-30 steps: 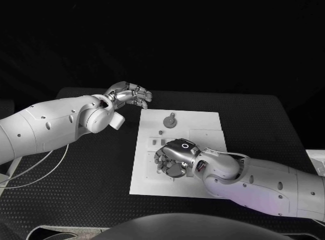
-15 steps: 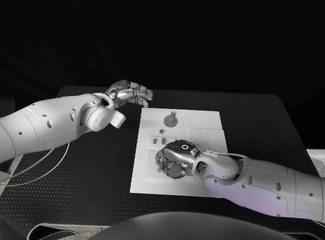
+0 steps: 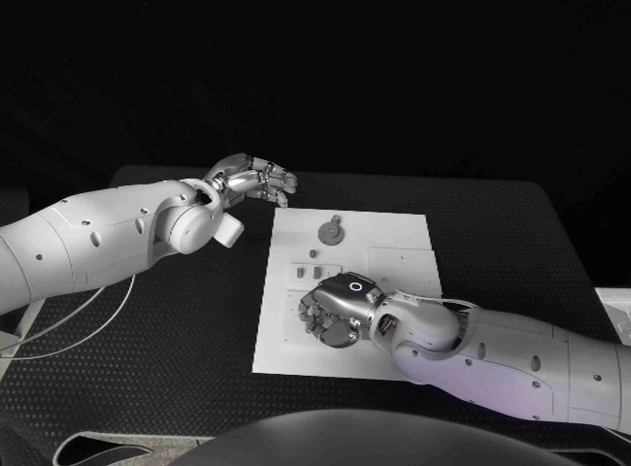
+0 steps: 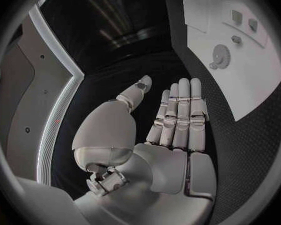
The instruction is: Assemble the parts on the task board
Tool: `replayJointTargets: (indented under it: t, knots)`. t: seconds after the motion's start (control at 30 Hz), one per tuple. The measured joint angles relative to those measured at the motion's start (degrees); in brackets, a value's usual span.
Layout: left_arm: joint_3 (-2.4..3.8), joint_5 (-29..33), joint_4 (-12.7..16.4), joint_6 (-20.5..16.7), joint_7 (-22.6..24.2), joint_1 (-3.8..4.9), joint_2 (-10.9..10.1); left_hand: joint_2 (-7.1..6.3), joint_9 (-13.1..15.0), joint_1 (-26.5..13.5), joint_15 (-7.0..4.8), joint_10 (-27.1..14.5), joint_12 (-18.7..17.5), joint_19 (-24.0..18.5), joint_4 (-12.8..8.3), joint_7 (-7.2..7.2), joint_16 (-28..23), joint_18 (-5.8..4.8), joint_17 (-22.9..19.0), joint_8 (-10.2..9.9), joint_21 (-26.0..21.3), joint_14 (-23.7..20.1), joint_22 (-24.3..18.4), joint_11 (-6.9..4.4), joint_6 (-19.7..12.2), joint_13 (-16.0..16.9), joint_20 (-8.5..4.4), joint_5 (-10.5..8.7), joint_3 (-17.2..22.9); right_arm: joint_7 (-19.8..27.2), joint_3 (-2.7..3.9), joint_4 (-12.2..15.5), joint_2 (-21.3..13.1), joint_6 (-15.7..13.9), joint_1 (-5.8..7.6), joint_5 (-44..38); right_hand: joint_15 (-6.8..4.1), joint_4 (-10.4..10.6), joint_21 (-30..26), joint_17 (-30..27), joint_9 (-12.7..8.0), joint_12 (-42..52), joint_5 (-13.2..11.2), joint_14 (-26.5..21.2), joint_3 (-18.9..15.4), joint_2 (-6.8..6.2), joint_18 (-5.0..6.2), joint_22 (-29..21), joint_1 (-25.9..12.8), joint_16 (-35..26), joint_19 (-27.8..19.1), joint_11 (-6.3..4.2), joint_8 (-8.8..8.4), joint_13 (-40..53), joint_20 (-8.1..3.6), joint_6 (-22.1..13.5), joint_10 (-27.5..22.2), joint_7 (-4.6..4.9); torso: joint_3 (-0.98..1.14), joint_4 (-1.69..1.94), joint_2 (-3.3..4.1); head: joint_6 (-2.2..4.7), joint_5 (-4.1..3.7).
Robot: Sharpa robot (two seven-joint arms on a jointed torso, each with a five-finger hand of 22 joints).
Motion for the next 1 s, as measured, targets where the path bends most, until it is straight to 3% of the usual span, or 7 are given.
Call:
replayJointTargets:
  t: [0.33,1.0]
  knots:
    - [0.01,0.0,0.0,0.0,0.0,0.00,0.0,0.00,0.0,0.0,0.00,0.0,0.0,0.0,0.0,0.00,0.0,-0.01,0.0,0.0,0.0,0.0,0.0,0.00,0.0,0.0,0.00,0.00,0.0,0.1,-0.20,-0.8,0.5,0.0,-0.80,-0.1,-0.20,-0.1,0.0,0.0,0.0,-0.3,0.0,-0.4,-0.1,0.44,0.09,0.0,0.8,0.0,0.0,0.11,0.00,0.0,0.00,0.0,0.1,0.00,-0.03,0.02,0.00,-0.03,0.05]
    - [0.00,0.0,0.1,0.0,-0.1,0.01,-0.2,0.00,0.0,0.0,0.00,0.0,0.0,0.0,0.0,0.00,0.0,-0.02,0.2,0.0,0.0,0.0,0.0,0.00,0.0,0.0,0.00,0.00,0.0,0.8,-0.03,-1.6,0.8,0.5,-0.68,0.1,-0.10,-0.5,0.2,-0.1,0.0,-0.7,0.2,-0.5,-0.2,0.77,0.12,-0.1,0.4,0.2,0.0,0.31,0.00,0.3,0.00,0.0,0.1,-0.01,-0.03,-0.04,0.01,-0.04,0.06]
